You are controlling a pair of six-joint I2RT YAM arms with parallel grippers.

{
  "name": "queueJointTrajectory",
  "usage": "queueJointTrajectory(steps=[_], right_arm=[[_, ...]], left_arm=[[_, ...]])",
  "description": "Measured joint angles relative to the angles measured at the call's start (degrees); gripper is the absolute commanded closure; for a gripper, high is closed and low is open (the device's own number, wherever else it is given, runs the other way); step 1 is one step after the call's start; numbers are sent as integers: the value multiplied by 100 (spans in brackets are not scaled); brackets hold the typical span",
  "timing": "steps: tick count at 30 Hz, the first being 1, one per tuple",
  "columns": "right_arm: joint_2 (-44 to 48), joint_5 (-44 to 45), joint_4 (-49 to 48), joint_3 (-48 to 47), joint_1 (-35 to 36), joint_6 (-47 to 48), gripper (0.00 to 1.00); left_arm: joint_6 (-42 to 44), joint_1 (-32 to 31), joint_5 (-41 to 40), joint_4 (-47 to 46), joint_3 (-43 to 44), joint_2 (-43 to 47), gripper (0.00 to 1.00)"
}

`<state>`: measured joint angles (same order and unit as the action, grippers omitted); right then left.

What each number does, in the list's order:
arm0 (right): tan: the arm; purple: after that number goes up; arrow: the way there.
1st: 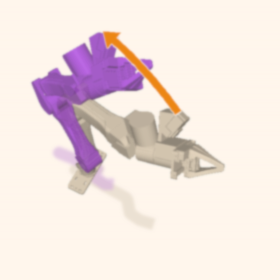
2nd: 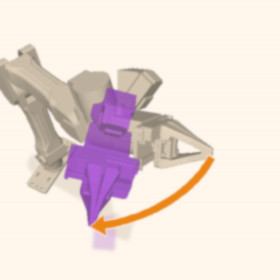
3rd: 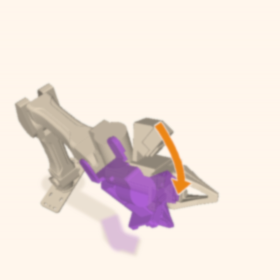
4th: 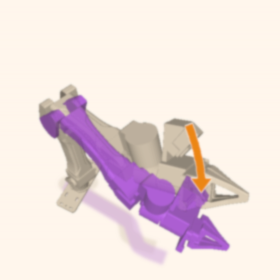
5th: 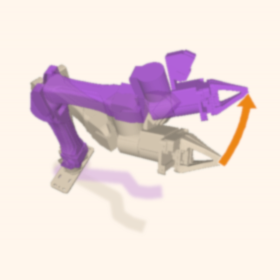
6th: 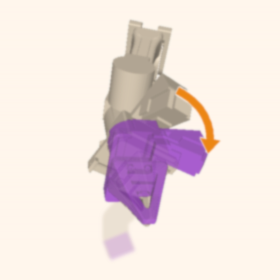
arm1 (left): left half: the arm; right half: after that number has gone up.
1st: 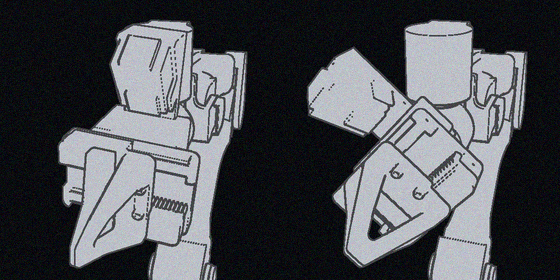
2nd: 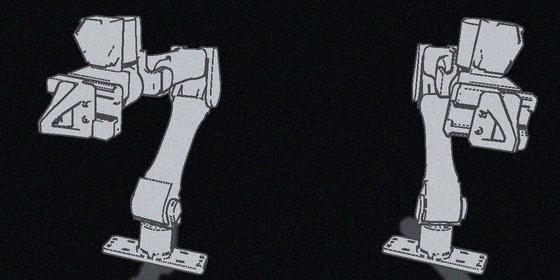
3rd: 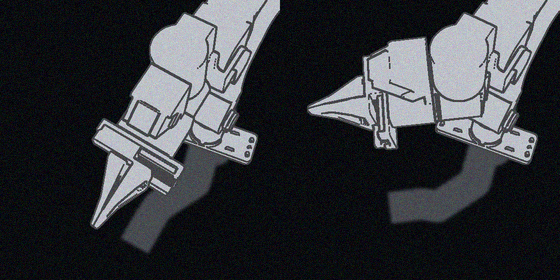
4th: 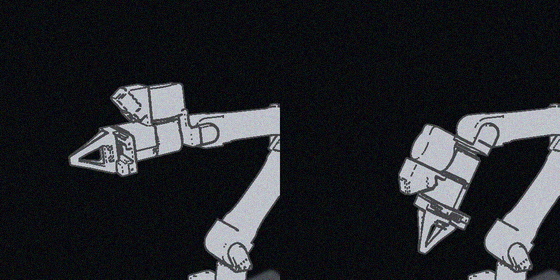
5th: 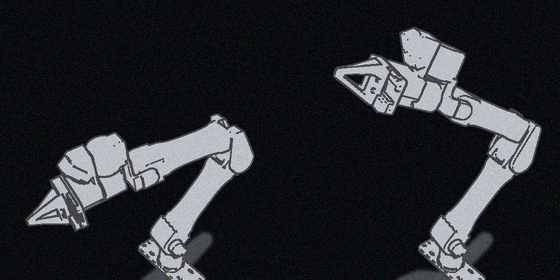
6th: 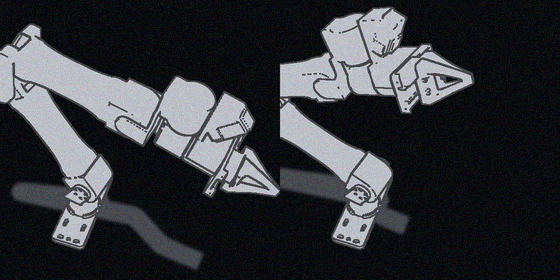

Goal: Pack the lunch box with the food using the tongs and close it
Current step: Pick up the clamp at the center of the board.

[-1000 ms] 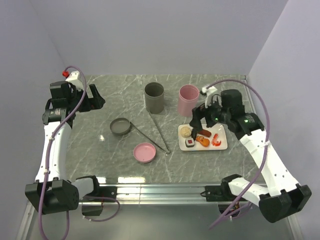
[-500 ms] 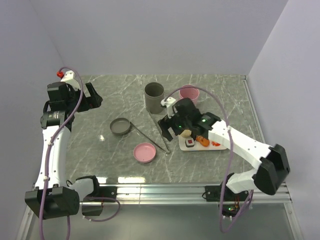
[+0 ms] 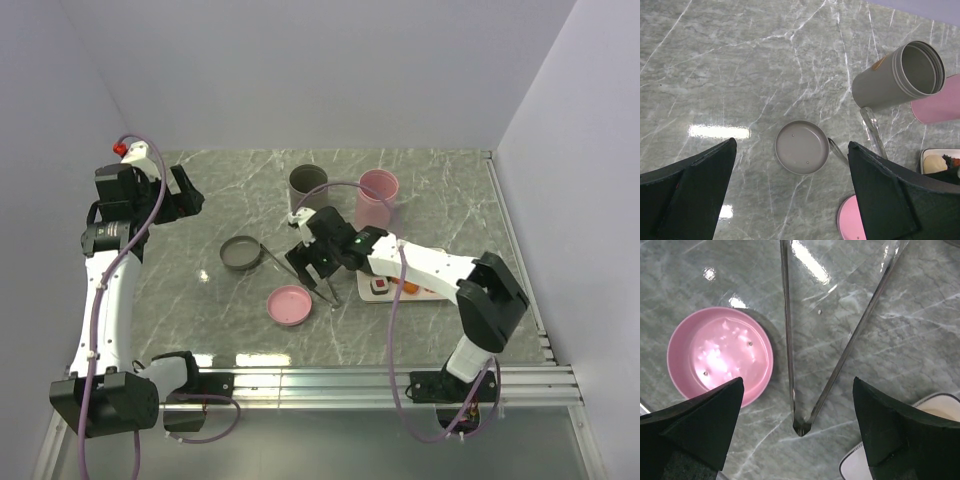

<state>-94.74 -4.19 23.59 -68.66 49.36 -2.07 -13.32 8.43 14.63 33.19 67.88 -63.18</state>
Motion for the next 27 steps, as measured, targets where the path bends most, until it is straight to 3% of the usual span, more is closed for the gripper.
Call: queueJointTrajectory(steps=[14,27], right_arm=[[-911,90,44,-822,42,-2,2],[-1436,341,264,-949,55,2,1]], left_arm=[[-9,0,2,-7,0,-9,0],[-7,0,4,-83,-2,-9,0]])
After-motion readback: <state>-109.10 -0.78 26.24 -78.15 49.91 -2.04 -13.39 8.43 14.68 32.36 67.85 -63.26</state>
